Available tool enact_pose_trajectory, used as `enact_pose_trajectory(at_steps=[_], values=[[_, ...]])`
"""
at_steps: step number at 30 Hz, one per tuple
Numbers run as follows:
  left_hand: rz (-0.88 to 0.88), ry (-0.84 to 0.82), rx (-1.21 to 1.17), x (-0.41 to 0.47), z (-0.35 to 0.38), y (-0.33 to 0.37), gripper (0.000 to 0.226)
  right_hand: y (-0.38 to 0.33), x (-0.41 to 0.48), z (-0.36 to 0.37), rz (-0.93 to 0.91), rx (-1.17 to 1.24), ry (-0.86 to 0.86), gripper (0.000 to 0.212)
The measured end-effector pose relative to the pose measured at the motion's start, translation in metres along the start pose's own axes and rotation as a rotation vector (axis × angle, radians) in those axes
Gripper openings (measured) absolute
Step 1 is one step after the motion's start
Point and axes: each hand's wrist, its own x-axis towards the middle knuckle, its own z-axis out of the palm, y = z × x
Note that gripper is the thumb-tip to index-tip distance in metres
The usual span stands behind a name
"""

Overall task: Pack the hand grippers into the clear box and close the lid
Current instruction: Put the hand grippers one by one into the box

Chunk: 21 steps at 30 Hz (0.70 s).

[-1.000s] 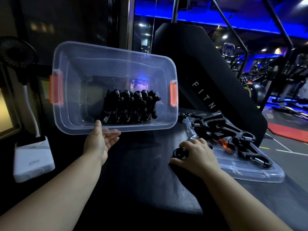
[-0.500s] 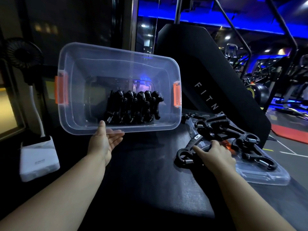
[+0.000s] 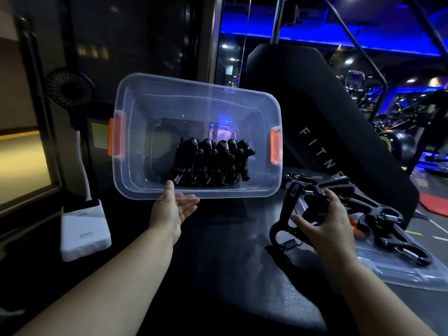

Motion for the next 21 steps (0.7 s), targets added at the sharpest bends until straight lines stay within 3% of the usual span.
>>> enact_pose_trajectory(at_steps=[5,11,12,15,17,19,21], values=[[-0.004,0.004,0.009,0.002,-0.001,-0.001,0.042,-0.013,-0.004,-0.001,-0.037,0.139,0.000,0.097],[-0.006,0.019,0.014,0.001,0.001,0.000,0.041,-0.012,-0.006,0.005,-0.020,0.248,-0.141,0.093],[-0.006,0.020,0.013,0.000,0.001,0.000,0.041,-0.013,-0.006,0.006,-0.031,0.241,-0.177,0.085],[-0.004,0.022,0.013,0.000,0.001,0.000,0.041,-0.010,-0.006,0.011,-0.054,0.195,-0.288,0.033],[-0.005,0.020,0.013,0.001,0.001,0.000,0.041,-0.014,-0.007,0.010,-0.068,0.083,-0.323,0.019],[-0.005,0.019,0.012,0.001,0.001,0.000,0.042,-0.020,-0.005,0.006,-0.110,-0.129,-0.361,0.032],[-0.002,0.018,0.011,0.001,0.001,-0.001,0.042,-0.027,-0.003,0.000,-0.124,-0.194,-0.393,0.042]])
